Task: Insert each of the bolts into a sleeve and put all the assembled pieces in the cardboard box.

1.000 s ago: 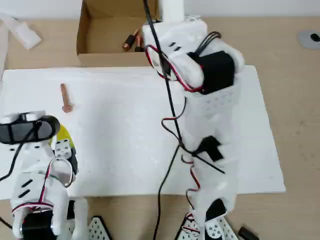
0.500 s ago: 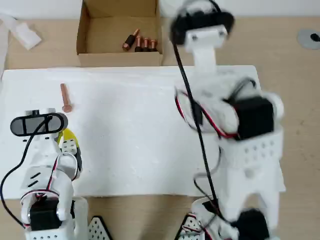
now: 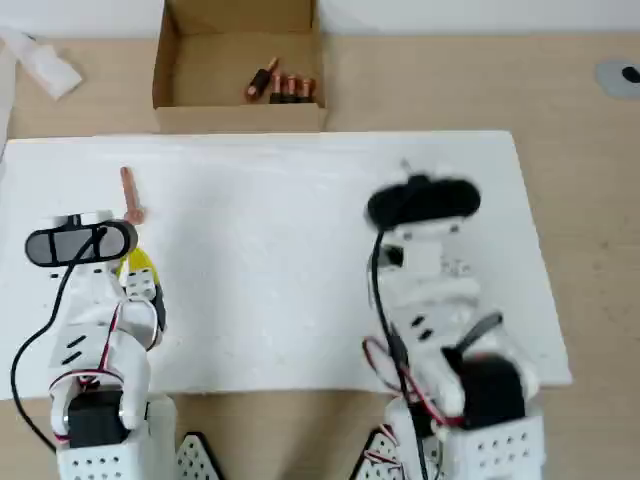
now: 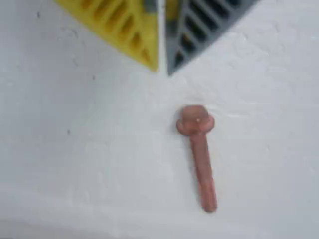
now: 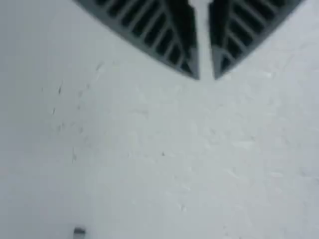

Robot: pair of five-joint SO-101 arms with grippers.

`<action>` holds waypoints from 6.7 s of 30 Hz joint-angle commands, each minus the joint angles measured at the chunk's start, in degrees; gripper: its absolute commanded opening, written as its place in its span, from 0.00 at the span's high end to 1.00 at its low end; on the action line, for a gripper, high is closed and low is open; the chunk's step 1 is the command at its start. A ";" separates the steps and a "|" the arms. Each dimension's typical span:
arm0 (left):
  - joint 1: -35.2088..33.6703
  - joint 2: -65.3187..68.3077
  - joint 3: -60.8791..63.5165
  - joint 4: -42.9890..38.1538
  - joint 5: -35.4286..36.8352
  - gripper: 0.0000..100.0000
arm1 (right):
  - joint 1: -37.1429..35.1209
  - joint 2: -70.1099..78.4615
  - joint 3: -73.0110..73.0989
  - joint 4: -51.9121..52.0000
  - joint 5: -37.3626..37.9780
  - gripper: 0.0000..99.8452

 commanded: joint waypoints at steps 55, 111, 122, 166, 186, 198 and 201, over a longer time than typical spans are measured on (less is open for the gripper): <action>0.70 -0.40 14.86 -1.14 -0.44 0.99 | 1.01 -30.81 40.48 -8.00 18.55 0.99; 0.70 -0.40 14.86 -1.14 -0.44 0.99 | 1.01 -30.81 40.48 -8.00 18.55 0.99; 0.70 -0.40 14.86 -1.14 -0.44 0.99 | 1.01 -30.81 40.48 -8.00 18.55 0.99; 0.70 -0.40 14.86 -1.14 -0.44 0.99 | 0.84 -30.81 40.48 -8.09 18.55 0.99; 4.48 -0.40 14.86 -1.23 -0.44 0.99 | 0.92 -30.81 40.48 -8.09 18.55 0.99; 4.31 -0.40 14.77 -0.79 -0.44 0.99 | 0.92 -30.73 40.13 -7.56 18.46 0.99; 2.02 -0.22 14.42 -0.88 -0.79 0.99 | 1.01 -30.73 38.81 -4.57 18.46 0.99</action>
